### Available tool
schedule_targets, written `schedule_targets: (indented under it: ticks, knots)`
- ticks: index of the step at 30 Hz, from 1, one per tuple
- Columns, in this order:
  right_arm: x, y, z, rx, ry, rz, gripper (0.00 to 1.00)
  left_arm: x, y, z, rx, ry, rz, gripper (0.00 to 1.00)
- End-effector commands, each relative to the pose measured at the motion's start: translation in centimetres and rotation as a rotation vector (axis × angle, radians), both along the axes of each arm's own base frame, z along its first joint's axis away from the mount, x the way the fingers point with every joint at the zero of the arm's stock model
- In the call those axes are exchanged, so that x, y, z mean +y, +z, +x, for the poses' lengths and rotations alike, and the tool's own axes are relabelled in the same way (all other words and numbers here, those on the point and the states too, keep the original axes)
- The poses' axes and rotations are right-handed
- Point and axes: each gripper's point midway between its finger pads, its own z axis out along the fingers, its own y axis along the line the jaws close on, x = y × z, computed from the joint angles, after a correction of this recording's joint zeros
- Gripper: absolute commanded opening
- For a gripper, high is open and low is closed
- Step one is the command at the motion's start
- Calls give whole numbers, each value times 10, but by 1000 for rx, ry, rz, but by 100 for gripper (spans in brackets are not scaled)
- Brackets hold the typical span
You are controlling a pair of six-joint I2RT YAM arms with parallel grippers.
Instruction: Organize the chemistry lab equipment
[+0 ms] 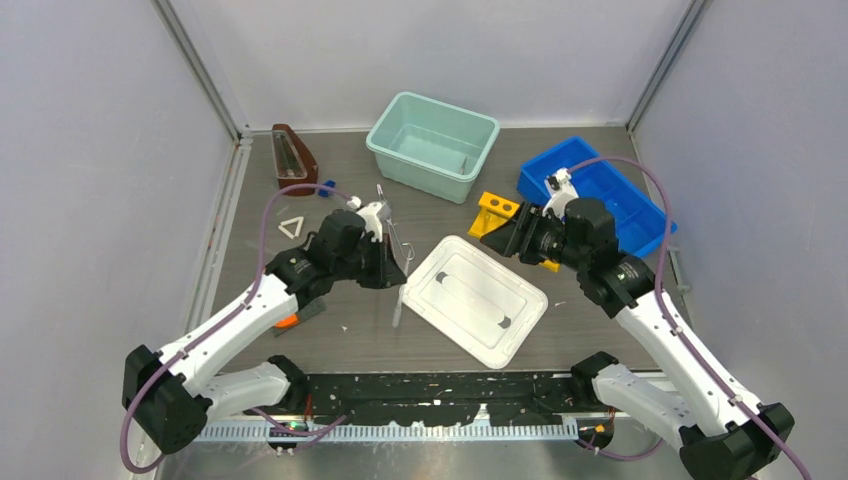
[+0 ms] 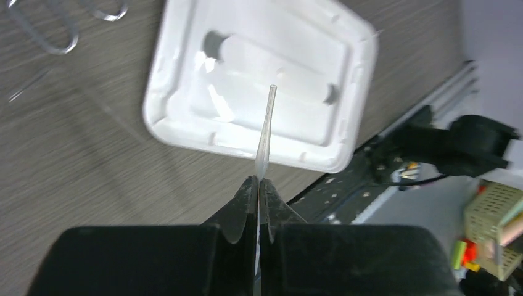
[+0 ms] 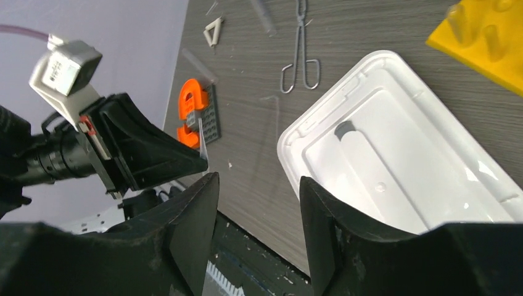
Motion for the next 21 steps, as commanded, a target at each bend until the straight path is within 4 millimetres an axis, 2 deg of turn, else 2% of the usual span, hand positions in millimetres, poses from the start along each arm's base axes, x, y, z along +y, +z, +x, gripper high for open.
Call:
schedule_targets:
  ticks: [1,2,5,6,11,12,15,21]
  knots:
    - [22,30,-14,-114,140,133,58,-44,80,6,-145,-117,-297,0]
    - [24,36,-15,-138,150,155,58,-50,90,7,-163,-134,-338,0]
    - [30,33,-21,-134,190,199,56,-62,114,8,-211,-173,-432,0]
    - [33,40,-20,-148,194,232,55,-65,119,9,-225,-184,-452,0]
    - [43,35,-16,-120,211,313,50,-75,138,16,-286,-198,-530,0]
    - [45,40,-15,-125,215,339,49,-77,141,17,-293,-205,-550,0]
    - [51,37,-10,-104,214,379,48,-84,147,18,-301,-220,-602,0]
    - [64,28,-10,-77,229,395,47,-92,142,25,-284,-213,-637,0]
